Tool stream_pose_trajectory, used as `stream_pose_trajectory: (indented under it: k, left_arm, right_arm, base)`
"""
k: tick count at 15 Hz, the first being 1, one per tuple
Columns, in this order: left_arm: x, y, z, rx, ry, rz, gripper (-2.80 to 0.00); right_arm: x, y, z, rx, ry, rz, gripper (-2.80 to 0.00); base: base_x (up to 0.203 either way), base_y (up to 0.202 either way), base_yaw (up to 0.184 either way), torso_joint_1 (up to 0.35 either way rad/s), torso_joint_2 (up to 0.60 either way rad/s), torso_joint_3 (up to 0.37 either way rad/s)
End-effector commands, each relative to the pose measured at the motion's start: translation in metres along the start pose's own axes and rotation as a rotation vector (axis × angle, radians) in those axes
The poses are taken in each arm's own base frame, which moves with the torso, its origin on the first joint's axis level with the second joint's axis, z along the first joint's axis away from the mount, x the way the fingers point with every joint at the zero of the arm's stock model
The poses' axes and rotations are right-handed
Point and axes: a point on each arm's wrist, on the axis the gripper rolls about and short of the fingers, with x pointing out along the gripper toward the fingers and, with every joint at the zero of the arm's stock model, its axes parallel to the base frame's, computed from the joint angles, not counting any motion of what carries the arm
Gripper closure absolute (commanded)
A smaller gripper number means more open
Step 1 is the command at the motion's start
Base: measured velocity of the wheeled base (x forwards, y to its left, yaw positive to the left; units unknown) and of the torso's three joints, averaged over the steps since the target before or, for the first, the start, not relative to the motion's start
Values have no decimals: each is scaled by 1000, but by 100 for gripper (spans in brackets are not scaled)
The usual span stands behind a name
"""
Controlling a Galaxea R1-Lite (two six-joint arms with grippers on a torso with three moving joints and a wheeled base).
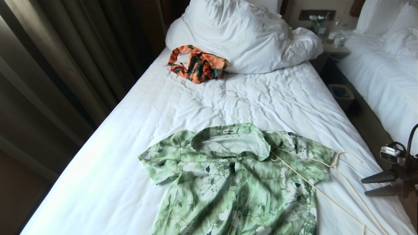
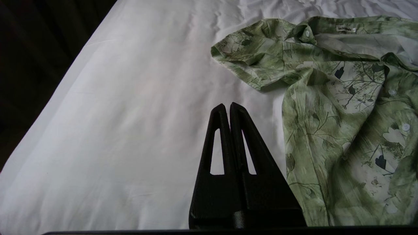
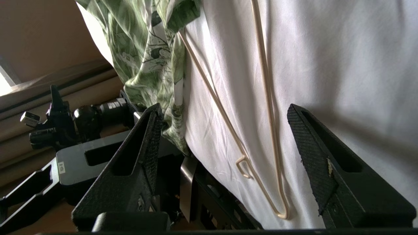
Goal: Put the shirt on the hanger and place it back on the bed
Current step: Lift the shirt and hanger
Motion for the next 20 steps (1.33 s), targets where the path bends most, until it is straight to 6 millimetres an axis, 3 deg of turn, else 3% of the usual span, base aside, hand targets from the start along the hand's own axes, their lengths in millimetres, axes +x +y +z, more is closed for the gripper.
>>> stream_pose_trajectory:
  k: [1, 10, 17, 20]
  left_arm:
    - [0, 0, -1, -1, 2, 0, 0]
    - [0, 0, 0, -1, 1, 0, 0]
    - [0, 0, 0, -1, 1, 0, 0]
    - [0, 0, 0, -1, 0, 0, 0]
  right_arm:
    - [5, -3, 2, 0, -14, 33, -280]
    - [41, 6, 11, -146, -2, 28, -280]
    - [67, 37, 7, -214, 66, 59, -280]
    - [71, 35, 5, -216, 71, 56, -280]
  base:
    - [0, 0, 0, 0, 0, 0]
    - [0, 0, 0, 0, 0, 0]
    - [0, 0, 0, 0, 0, 0]
    - [0, 0, 0, 0, 0, 0]
